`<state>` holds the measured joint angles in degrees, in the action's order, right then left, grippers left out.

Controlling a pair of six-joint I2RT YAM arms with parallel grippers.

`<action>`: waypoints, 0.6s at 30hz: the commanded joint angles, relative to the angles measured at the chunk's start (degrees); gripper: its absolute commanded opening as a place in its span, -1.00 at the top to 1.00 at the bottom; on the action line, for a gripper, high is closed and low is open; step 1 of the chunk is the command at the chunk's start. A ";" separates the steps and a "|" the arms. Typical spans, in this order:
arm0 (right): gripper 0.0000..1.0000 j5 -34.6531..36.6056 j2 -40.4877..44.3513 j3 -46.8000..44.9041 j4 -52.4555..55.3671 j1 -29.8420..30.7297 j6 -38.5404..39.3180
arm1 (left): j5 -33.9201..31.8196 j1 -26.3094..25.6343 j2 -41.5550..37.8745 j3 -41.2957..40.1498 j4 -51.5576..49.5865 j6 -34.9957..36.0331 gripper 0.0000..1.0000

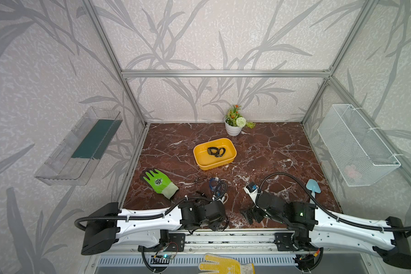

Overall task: Put the watch into the storage box
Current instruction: Pick up the watch at the center of the board.

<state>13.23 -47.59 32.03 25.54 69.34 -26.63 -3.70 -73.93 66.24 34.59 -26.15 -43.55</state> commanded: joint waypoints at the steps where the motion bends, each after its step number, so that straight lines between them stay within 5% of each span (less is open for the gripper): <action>1: -0.98 1.86 1.47 -1.22 0.12 0.71 -1.01 | 1.10 -0.24 1.70 1.99 1.81 -1.10 -0.14; 18: -0.98 3.10 1.59 -2.06 -1.20 2.30 -1.05 | -0.57 -0.25 10.45 6.12 -3.79 -2.46 0.06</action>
<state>15.05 -45.74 30.35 25.39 70.96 -27.44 -1.96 -73.97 75.26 38.35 -26.70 -45.01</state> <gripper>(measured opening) 0.991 0.472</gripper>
